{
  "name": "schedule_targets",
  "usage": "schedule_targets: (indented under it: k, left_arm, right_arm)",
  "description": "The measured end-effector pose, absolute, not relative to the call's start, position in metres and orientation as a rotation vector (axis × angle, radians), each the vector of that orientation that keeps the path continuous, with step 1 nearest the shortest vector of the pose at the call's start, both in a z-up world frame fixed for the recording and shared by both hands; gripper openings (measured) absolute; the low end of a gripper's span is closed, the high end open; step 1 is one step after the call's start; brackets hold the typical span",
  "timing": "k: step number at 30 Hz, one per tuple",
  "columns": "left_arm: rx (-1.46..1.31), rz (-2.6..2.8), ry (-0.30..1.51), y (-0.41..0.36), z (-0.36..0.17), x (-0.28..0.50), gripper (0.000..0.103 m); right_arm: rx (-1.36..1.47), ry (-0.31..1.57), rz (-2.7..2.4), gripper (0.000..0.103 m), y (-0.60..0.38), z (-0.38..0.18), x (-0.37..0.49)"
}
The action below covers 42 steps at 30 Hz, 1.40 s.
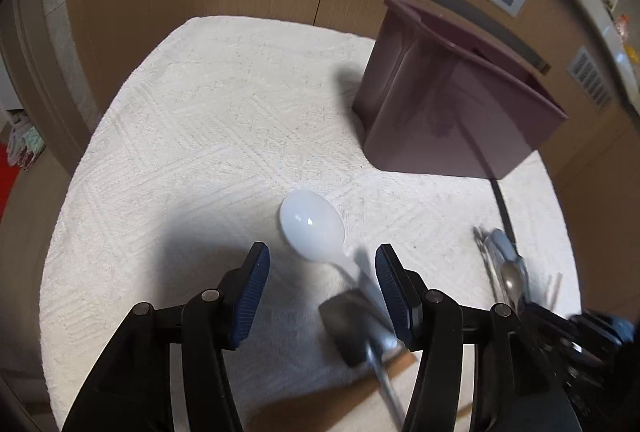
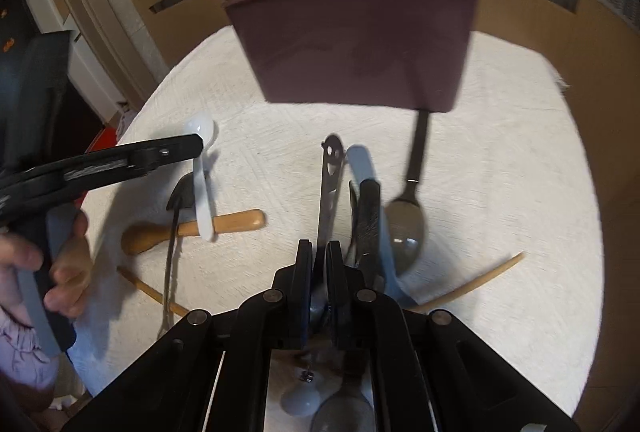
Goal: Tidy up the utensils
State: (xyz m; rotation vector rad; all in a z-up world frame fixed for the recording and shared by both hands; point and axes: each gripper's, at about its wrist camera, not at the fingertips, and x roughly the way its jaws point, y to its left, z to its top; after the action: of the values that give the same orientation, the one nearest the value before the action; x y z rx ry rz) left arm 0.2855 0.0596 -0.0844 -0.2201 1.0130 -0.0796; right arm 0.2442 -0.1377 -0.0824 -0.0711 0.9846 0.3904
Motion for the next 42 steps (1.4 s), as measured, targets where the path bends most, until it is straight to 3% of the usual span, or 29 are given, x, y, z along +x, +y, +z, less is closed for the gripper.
schedule_targets:
  k: [5, 6, 7, 8, 16, 21, 25, 27, 29, 42]
  left_arm:
    - [-0.102, -0.043, 1.010, 0.030, -0.089, 0.308, 0.055]
    - [-0.072, -0.046, 0.997, 0.024, -0.090, 0.309, 0.053]
    - [-0.042, -0.047, 0.983, 0.019, -0.091, 0.308, 0.040]
    - [-0.018, -0.049, 0.965, 0.016, -0.091, 0.306, 0.035]
    - [-0.076, -0.177, 0.843, 0.035, -0.072, 0.257, 0.035]
    - [-0.117, -0.199, 0.801, 0.051, -0.058, 0.238, 0.035]
    - [-0.124, -0.194, 0.758, 0.049, -0.049, 0.232, 0.035]
    - [-0.123, -0.200, 0.733, 0.047, -0.046, 0.229, 0.035]
    - [-0.120, -0.206, 0.725, 0.045, -0.042, 0.226, 0.036]
    - [-0.127, -0.227, 0.691, 0.036, -0.023, 0.210, 0.036]
  right_arm:
    - [-0.069, 0.875, 0.307, 0.008, -0.163, -0.068, 0.232]
    - [-0.064, 0.870, 0.307, 0.009, -0.165, -0.068, 0.233]
    - [-0.055, 0.870, 0.320, 0.010, -0.166, -0.068, 0.234]
    - [-0.051, 0.871, 0.337, 0.011, -0.166, -0.067, 0.234]
    - [-0.013, 0.937, 0.517, 0.014, -0.144, -0.074, 0.238]
    - [-0.093, 0.980, 0.364, 0.014, -0.125, -0.090, 0.257]
    - [-0.086, 1.010, 0.387, 0.029, -0.117, -0.100, 0.265]
    - [-0.142, 0.992, 0.382, 0.025, -0.107, -0.101, 0.269]
    - [-0.200, 0.975, 0.355, 0.008, -0.099, -0.102, 0.272]
    - [-0.004, 0.772, 0.441, 0.003, -0.155, -0.037, 0.227]
